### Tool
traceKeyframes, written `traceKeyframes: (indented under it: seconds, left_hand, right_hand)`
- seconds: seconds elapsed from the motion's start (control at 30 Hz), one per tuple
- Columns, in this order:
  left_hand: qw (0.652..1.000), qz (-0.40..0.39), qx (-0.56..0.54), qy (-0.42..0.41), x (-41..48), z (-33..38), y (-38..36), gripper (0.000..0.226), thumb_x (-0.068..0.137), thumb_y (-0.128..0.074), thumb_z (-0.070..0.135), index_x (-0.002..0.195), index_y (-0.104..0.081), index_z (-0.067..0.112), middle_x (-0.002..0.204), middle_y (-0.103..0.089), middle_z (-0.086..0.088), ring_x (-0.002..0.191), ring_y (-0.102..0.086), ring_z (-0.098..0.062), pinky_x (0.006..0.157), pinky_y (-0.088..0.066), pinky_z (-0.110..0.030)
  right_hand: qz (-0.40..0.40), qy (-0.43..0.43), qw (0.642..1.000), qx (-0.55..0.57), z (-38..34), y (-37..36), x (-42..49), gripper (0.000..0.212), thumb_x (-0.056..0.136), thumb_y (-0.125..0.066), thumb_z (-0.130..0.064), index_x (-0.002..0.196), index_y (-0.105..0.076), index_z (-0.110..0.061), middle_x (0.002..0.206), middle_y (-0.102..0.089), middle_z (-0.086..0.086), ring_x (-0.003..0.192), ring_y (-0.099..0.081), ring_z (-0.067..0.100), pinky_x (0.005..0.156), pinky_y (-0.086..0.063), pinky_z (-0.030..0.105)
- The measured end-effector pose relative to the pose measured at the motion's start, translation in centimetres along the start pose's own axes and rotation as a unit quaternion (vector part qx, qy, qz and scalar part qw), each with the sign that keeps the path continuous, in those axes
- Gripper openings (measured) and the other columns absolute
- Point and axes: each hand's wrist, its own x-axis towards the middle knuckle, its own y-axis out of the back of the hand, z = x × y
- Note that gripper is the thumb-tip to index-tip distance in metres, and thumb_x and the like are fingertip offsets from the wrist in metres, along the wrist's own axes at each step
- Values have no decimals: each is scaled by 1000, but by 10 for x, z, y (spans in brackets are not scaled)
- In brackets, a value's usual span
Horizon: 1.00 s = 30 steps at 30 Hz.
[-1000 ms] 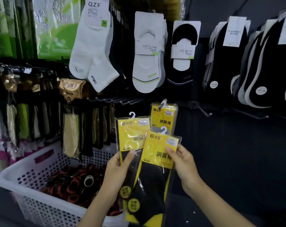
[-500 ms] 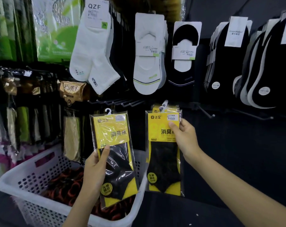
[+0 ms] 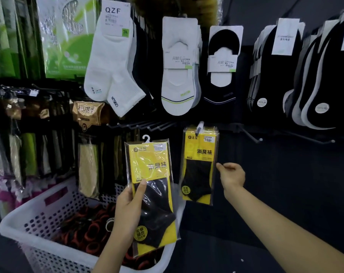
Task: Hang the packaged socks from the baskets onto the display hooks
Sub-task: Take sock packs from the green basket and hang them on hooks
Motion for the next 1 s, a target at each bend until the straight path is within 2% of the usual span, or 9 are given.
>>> traceKeyframes:
  seconds: [0.1, 0.2, 0.37, 0.43, 0.53, 0.67, 0.8, 0.93, 1.0]
  left_hand:
    - [1000, -17, -9, -7, -2, -1, -8, 26, 87, -55, 39, 86, -68, 16, 77, -69, 1, 69, -62, -4, 62, -47, -11]
    - [999, -46, -9, -4, -6, -2, -22, 19, 92, -53, 31, 100, -69, 24, 94, -74, 12, 87, -67, 1, 71, -49, -12]
    - [994, -106, -8, -11, -17, -2, -47, 21, 88, -55, 34, 100, -71, 27, 91, -75, 2, 86, -69, -15, 71, -53, -18]
    - [990, -138, -25, -7, -21, -2, -54, 26, 84, -57, 37, 102, -71, 25, 97, -73, 1, 92, -68, -16, 78, -52, -21]
    - [982, -181, -48, -8, -25, -3, -63, 39, 82, -61, 38, 116, -64, 21, 113, -70, 5, 109, -64, -10, 84, -50, -17]
    - [977, -213, -21, 17, -28, -7, -66, 64, 73, -68, 59, 130, -48, 38, 120, -67, 5, 113, -61, -11, 97, -48, -34]
    - [979, -204, -18, 22, -29, -7, -67, 76, 73, -67, 57, 140, -38, 35, 130, -59, 7, 117, -58, -7, 105, -44, -41]
    - [984, -178, 0, 19, -27, -8, -63, 74, 74, -60, 51, 142, -37, 32, 134, -54, 10, 119, -54, -3, 104, -45, -33]
    - [986, -167, 12, 23, -26, -12, -61, 68, 78, -58, 48, 142, -37, 33, 135, -52, 11, 117, -53, 2, 95, -47, -17]
  right_hand:
    - [-63, 11, 998, 19, 8, 15, -16, 19, 86, -68, -18, 101, -62, -8, 105, -64, 11, 91, -60, 19, 83, -52, 33]
    - [-184, 23, 981, 54, 4, 24, -48, 22, 90, -62, -27, 104, -63, -11, 100, -66, 6, 91, -63, 16, 77, -54, 25]
    - [-344, 38, 936, 60, 0, 34, -90, 24, 91, -58, -31, 107, -64, -15, 99, -74, 3, 93, -70, 16, 77, -55, 22]
    - [-330, 54, 938, 91, 2, 39, -95, 21, 91, -59, -25, 104, -64, -10, 98, -74, 5, 93, -70, 19, 80, -56, 26]
    - [-265, 76, 950, 144, 5, 48, -95, 13, 91, -59, -17, 101, -63, -9, 95, -75, 5, 87, -71, 15, 72, -57, 21]
    - [-198, 106, 964, 139, 2, 57, -85, 9, 92, -58, -18, 98, -62, -14, 97, -74, 1, 90, -70, 11, 79, -56, 25]
    - [-197, 152, 963, 102, -13, 51, -75, 6, 93, -58, -18, 95, -62, -14, 94, -73, -3, 88, -68, 3, 79, -53, 19]
    - [-207, 176, 961, 54, -20, 35, -70, 7, 94, -58, -20, 91, -61, -15, 90, -72, -4, 82, -67, 1, 70, -51, 12]
    - [-201, 159, 966, 45, -21, 26, -66, 7, 94, -58, -20, 91, -61, -15, 91, -72, -1, 83, -66, 7, 73, -52, 16]
